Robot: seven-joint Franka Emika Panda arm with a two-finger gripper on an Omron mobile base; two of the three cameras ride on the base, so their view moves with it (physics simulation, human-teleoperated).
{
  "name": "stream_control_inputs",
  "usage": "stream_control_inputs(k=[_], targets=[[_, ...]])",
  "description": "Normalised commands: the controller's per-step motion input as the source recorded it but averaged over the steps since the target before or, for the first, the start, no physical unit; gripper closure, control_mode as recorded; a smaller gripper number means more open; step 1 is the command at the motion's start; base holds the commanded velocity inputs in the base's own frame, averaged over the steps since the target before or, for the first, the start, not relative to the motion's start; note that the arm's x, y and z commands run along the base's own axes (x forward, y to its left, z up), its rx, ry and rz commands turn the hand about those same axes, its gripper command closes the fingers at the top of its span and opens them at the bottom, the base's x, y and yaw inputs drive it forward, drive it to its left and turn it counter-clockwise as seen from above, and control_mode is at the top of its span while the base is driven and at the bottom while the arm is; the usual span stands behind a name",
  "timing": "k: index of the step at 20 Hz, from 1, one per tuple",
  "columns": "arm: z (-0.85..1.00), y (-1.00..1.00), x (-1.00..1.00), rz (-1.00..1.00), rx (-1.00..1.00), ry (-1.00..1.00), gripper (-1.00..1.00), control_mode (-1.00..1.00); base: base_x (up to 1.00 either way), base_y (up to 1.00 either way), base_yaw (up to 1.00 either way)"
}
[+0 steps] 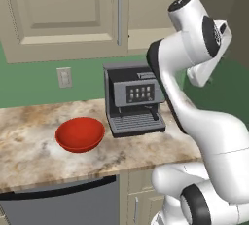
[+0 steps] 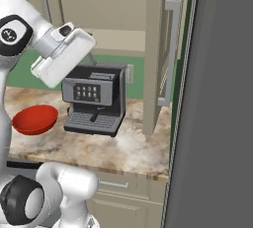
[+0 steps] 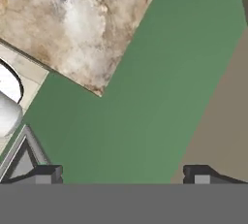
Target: Open the cabinet and setup a tea strainer by placing it in the bowl upright.
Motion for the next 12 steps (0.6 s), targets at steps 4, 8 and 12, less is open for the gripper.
stream_control_inputs(k=[4, 8, 12], targets=[[-0.25, 0.33, 0.29, -0.3, 0.41, -0.25, -1.0, -1.0, 0.0, 0.0, 0.0], [-0.17, 0.4, 0.49, -0.35, 0.38, -0.29, -1.0, -1.0, 0.0, 0.0, 0.0], [-0.08, 0.26, 0.44, -0.41, 0.45, -0.32, -1.0, -1.0, 0.0, 0.0, 0.0]])
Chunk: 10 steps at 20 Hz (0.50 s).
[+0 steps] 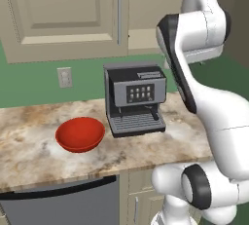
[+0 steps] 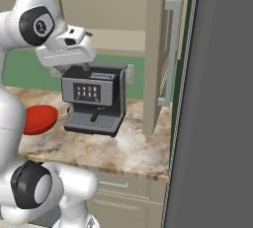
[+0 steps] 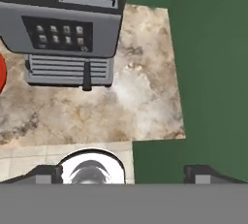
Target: Open the cabinet and setup a tea strainer by placing it in the bowl upright.
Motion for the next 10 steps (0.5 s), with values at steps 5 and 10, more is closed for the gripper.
stream_control_inputs(k=[5, 10], targets=[[0.06, 0.45, 0.16, -0.26, 0.35, -0.4, -1.0, -1.0, 0.0, 0.0, 0.0], [0.33, 0.82, 0.07, -0.11, 0.03, -0.25, -1.0, -1.0, 0.0, 0.0, 0.0]])
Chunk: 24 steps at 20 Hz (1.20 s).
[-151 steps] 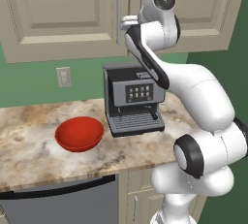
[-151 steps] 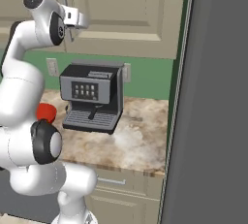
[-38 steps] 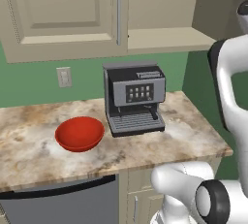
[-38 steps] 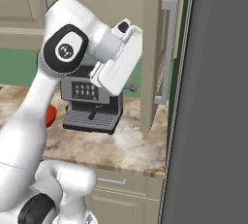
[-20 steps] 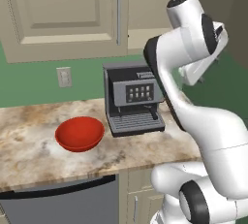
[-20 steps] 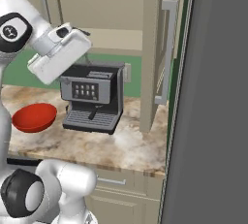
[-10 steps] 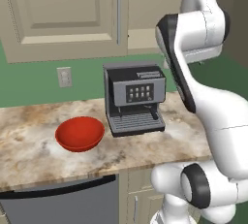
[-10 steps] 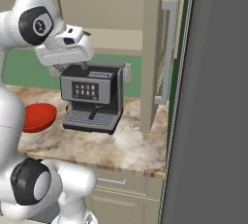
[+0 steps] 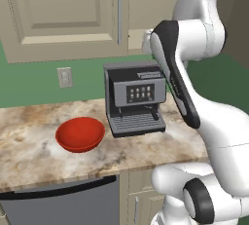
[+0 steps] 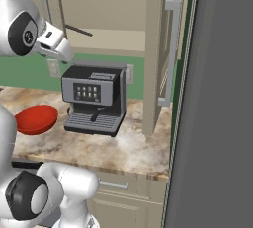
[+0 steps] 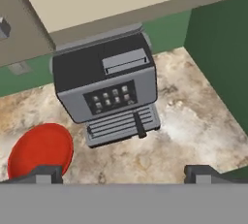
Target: Open the cabinet and setup a tea strainer by placing it in the bowl upright.
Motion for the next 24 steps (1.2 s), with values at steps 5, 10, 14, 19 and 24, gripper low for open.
stream_control_inputs(k=[5, 10, 14, 19, 24], targets=[[0.58, 0.54, 0.0, 0.12, -0.13, -0.25, -1.0, -1.0, 0.0, 0.0, 0.0], [0.71, 0.33, 0.02, 0.16, -0.11, -0.14, -1.0, -1.0, 0.0, 0.0, 0.0], [0.07, 0.26, 0.32, 0.06, -0.05, -0.02, -1.0, -1.0, 0.0, 0.0, 0.0], [-0.02, 0.2, 0.61, 0.06, -0.03, -0.08, -1.0, -1.0, 0.0, 0.0, 0.0], [0.0, 0.17, 0.7, 0.13, 0.01, -0.05, -1.0, -1.0, 0.0, 0.0, 0.0]])
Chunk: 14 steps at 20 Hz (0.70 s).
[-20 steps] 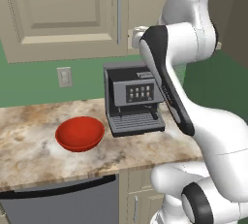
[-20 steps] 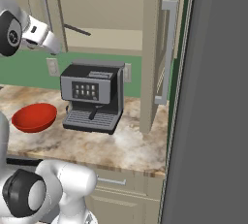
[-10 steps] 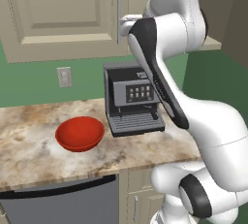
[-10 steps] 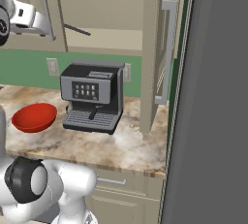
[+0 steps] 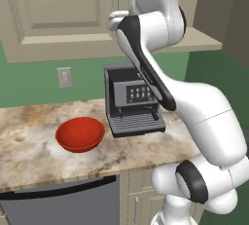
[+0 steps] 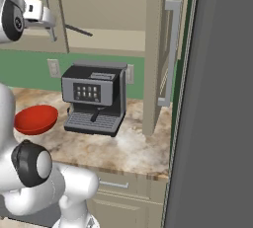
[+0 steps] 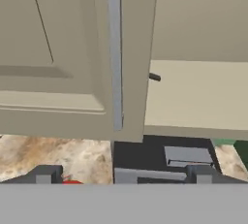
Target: Open the cabinet and setup a tea strainer by placing it in the bowl upright.
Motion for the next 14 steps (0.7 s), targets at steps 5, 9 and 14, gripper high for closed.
stream_control_inputs(k=[5, 9, 14], targets=[[0.0, 0.0, 0.6, 0.11, 0.03, 0.0, -1.0, -1.0, 0.0, 0.0, 0.0], [0.0, 0.0, 0.47, 0.01, 0.0, 0.01, -1.0, -1.0, 0.0, 0.0, 0.0], [0.0, 0.13, 0.35, 0.0, -0.01, 0.03, -1.0, -1.0, 0.0, 0.0, 0.0]])
